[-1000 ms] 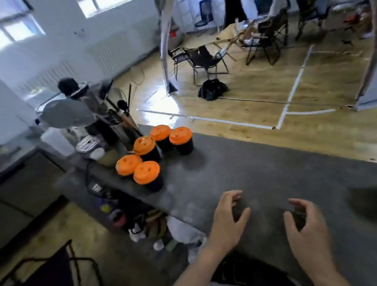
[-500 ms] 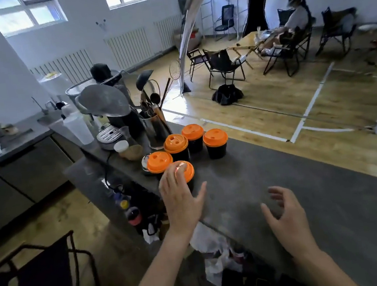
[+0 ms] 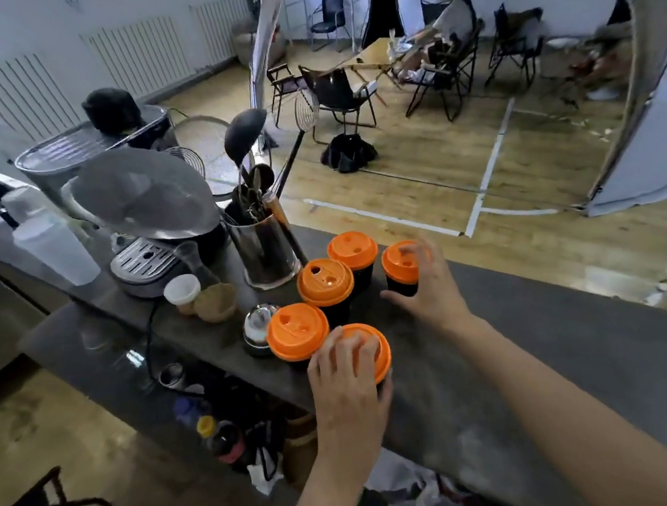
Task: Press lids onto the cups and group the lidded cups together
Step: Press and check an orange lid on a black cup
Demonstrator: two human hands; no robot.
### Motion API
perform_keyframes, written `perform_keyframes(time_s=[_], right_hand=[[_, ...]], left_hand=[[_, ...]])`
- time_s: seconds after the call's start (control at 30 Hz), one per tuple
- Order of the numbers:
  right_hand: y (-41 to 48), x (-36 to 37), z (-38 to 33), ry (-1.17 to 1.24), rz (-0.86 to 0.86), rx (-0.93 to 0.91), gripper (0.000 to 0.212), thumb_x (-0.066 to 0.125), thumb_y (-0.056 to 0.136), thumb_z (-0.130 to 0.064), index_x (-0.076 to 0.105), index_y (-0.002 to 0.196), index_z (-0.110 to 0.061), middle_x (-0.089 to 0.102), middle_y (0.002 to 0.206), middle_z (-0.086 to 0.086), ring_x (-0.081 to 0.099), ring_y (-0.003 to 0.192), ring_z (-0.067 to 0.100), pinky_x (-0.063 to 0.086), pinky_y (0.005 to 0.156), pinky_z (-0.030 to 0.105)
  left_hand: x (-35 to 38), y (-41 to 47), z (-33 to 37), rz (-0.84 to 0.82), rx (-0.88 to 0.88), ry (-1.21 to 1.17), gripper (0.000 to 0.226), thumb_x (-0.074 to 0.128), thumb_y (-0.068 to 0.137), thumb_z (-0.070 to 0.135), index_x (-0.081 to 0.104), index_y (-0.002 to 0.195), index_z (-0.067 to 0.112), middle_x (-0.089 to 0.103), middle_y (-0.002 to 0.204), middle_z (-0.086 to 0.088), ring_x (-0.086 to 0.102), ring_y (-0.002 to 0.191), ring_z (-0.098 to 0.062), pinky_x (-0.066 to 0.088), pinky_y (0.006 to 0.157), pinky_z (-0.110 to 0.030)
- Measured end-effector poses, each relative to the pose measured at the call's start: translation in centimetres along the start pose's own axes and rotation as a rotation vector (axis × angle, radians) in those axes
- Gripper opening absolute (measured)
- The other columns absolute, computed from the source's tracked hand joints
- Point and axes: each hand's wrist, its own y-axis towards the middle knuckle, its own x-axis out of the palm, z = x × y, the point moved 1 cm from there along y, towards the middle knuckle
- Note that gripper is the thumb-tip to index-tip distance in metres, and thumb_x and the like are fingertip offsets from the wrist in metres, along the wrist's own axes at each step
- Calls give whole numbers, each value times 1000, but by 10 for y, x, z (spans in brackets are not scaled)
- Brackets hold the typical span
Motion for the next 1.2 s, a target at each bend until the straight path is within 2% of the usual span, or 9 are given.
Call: perform_keyframes(time_s=[0.1,0.2,0.4,0.57,0.67,0.87,1.03,1.13,1.2], right_hand=[[-8,-2,5,66,82,9,62,85,78,-19,48,127,-16,38,146,10,38,139,29,36,112,38],[-32,-22,11,93,150,-12,60,86,77,-21,45,122,-26,41,143,5,39,135,19,37,108,33],[-120,-91,53,62,250,25,65,88,74,-18,46,123,-24,43,143,1,40,129,9,29,98,5],[-200,-161,108,-37,390,112,68,89,71,-13,46,122,-24,46,143,5,44,127,14,29,100,7],[-244,-205,135,-61,486,177,68,89,70,-11,47,124,-15,46,142,7,44,128,13,35,106,20],[-309,-249,177,-66,512,193,71,89,71,-15,46,127,-17,44,144,3,44,134,13,38,108,24],[-310,-252,185,-19,492,141,70,88,72,-20,47,128,-19,42,146,1,43,136,14,38,110,25],[-307,-246,182,71,511,155,74,91,71,-34,46,128,-20,40,148,0,42,136,7,36,108,15],[-307,-245,181,109,525,154,74,90,71,-36,46,128,-19,41,148,-1,43,136,7,37,107,15]], left_hand=[[1,0,-3,12,-14,-65,51,88,76,24,60,119,18,61,123,-7,57,128,-33,49,101,-50],[6,2,-1,42,4,-134,48,87,77,17,63,118,15,59,124,-9,55,131,-34,47,104,-56],[24,-3,36,25,102,-273,45,81,84,14,57,122,14,58,128,-14,56,125,-40,47,103,-59],[39,1,120,-19,198,-527,36,69,94,28,54,123,13,57,133,-16,53,126,-37,47,105,-53],[52,8,183,-54,242,-647,43,69,95,30,50,128,9,52,138,-16,50,132,-35,45,108,-49],[88,3,276,-107,421,-503,52,66,98,26,52,144,4,53,146,-14,47,138,-35,44,109,-55],[86,-5,288,-121,403,-396,55,64,98,35,53,146,9,54,149,-9,45,144,-32,38,114,-55],[77,-1,288,-132,416,-353,65,64,96,45,51,148,8,49,155,-10,39,149,-29,26,124,-53],[64,0,292,-95,441,-386,66,65,96,40,48,149,5,45,157,-14,36,151,-30,22,125,-54]])
